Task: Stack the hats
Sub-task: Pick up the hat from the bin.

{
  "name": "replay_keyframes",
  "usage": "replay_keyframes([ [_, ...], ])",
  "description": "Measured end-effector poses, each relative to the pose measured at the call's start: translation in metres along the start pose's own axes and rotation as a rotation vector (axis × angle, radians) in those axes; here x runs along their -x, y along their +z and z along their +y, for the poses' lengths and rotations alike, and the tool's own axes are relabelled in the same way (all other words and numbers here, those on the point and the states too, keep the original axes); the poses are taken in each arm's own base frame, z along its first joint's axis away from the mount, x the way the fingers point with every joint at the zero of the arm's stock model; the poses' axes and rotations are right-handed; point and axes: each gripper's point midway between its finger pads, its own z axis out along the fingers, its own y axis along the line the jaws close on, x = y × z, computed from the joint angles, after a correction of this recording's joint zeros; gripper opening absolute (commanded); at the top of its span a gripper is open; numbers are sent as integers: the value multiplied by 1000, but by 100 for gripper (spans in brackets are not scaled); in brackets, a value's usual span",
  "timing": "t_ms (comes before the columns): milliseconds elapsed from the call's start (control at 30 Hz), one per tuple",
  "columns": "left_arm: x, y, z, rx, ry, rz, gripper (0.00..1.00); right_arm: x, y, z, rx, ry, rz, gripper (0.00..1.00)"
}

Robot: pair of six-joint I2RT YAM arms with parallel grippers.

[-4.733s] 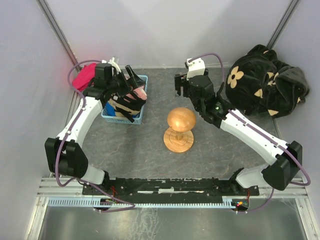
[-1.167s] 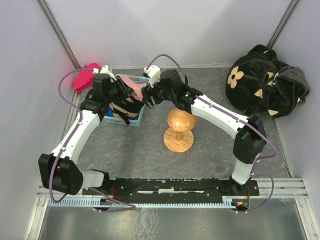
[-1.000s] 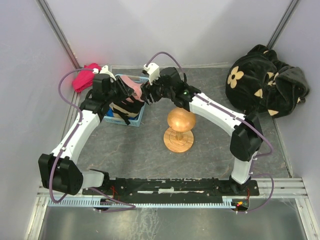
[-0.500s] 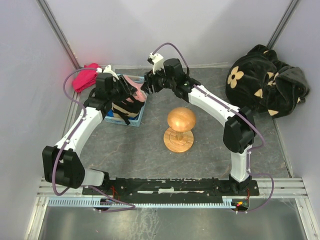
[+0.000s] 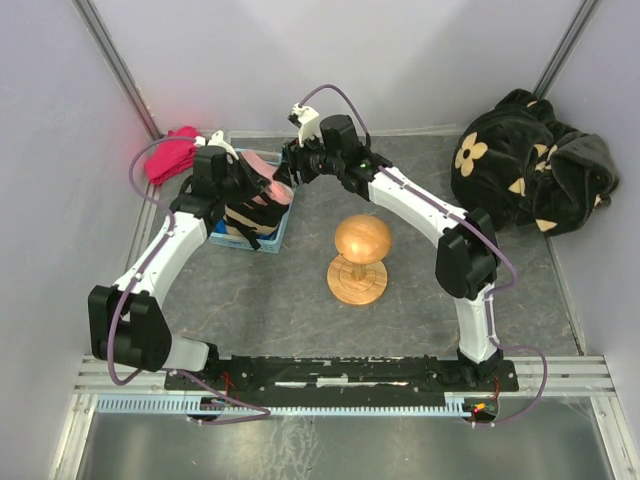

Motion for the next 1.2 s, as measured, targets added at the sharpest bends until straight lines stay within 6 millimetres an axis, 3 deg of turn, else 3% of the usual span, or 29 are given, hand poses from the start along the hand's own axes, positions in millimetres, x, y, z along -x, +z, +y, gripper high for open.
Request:
replay_keyframes([
  [433,-9,-8,11,15,-7,1,8,-1,19,5,57,69,6,55],
  [800,-5,-15,9,4,-5,-25,8,-18,32,6,87,139,45,45],
  [933,-7,-16,10,5,-5,-23,8,-25,35,9,111,170,64,33],
  [1100,-9,-15,12,8,-5,-20,8,-25,39,13,142,196,69,3],
  [1200,-8,-16,12,10,-5,-21,8,-20,39,16,154,206,64,2],
])
